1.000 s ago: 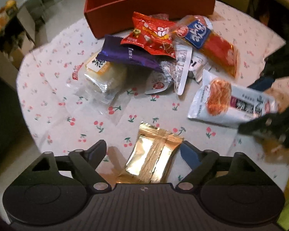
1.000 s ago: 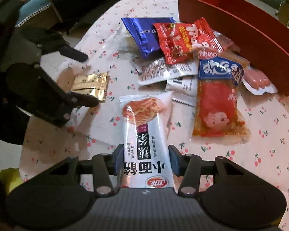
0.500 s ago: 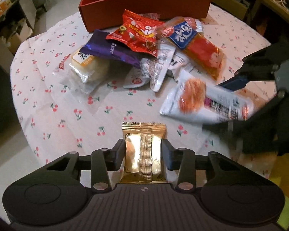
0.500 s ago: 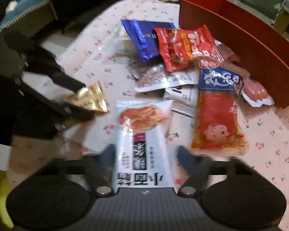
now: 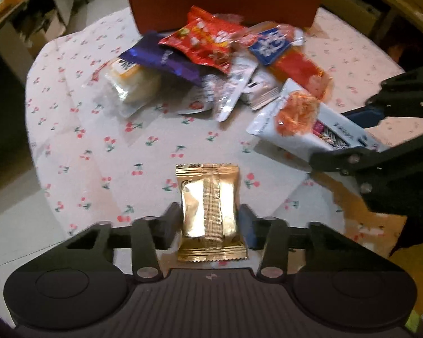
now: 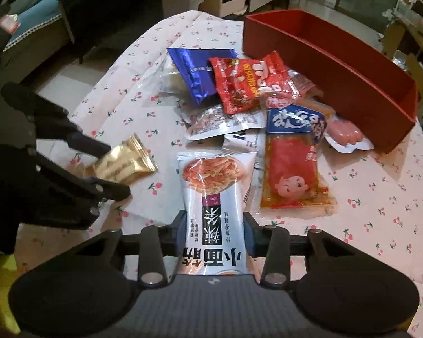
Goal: Organize snacks
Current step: 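Carry both packets into the red box and open both tools to release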
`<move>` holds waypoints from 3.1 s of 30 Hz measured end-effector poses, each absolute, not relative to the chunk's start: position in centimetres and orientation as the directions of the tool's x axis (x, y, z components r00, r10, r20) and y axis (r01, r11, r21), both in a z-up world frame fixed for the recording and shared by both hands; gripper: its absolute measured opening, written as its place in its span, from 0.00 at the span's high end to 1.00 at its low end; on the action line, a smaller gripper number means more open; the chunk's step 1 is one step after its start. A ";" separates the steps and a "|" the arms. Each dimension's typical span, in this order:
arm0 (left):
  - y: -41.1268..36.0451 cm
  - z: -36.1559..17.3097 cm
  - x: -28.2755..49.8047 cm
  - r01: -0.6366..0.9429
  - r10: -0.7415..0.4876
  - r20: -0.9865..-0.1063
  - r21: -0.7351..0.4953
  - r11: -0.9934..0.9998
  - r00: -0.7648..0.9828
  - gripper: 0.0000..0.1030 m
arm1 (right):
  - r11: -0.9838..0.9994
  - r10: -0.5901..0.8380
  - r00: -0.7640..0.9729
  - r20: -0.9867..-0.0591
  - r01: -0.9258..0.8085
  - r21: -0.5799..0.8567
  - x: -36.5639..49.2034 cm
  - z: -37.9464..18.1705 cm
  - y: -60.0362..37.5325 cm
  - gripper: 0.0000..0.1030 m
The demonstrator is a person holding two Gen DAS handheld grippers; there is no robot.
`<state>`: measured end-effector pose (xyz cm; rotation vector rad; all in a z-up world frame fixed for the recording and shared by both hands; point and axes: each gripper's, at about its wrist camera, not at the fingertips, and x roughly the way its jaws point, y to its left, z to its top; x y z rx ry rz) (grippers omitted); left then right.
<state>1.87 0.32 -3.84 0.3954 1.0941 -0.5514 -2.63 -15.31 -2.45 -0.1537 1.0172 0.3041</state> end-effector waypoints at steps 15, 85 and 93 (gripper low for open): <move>-2.0 -0.8 3.1 0.569 -0.291 -0.851 0.012 0.823 0.438 0.53 | 0.974 0.145 0.580 -0.801 -0.224 0.014 -1.4 -0.2 -17.4 0.59; -12.6 -1.1 20.0 0.505 -0.266 -0.821 0.033 0.862 0.506 0.29 | 0.997 -0.068 0.602 -0.795 0.079 -0.025 15.7 -0.9 -27.6 0.41; -12.4 1.3 18.1 0.486 -0.261 -0.770 0.073 0.871 0.583 0.26 | 0.995 -0.074 0.664 -0.744 0.101 -0.009 13.8 1.4 -27.4 0.40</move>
